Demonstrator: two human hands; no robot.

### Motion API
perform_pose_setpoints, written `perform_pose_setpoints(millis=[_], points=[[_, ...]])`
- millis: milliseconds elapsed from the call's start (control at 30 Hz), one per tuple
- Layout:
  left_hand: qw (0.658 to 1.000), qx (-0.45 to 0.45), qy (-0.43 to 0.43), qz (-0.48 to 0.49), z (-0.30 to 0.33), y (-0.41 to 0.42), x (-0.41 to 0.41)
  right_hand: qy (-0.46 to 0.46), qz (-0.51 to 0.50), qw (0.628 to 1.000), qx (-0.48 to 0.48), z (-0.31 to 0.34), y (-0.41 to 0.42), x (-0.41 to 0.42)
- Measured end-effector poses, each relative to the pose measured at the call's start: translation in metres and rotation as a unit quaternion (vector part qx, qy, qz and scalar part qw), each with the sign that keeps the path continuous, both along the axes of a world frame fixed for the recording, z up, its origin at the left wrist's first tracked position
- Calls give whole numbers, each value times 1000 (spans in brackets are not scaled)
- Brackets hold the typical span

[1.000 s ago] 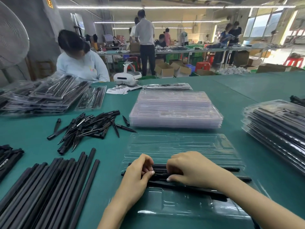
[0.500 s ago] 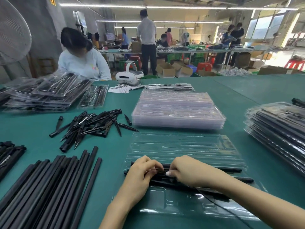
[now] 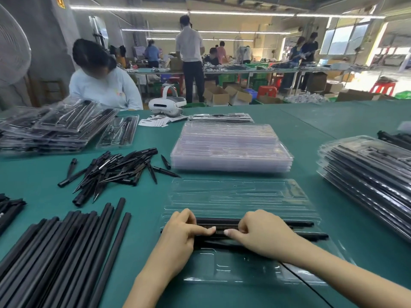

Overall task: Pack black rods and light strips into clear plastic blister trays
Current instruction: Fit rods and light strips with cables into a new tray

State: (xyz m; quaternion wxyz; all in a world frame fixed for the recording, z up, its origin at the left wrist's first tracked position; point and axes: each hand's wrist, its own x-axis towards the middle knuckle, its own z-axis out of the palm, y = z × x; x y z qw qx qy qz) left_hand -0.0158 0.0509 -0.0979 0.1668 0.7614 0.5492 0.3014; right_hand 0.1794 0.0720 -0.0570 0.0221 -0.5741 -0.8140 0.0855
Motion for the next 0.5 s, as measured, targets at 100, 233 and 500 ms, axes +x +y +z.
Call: perform_pose_setpoints(millis=[100,233,500], points=[[1000,-12,-2,1,1,-1,-1,144,-37,981,-120,6,3,32],[1000,-20,-3,8,0,-1,-2,258,-88,942,-193,8,-5,78],[998,28,39,33,-3,-3,-2,55,-145,981,-113,-2,-21,115]])
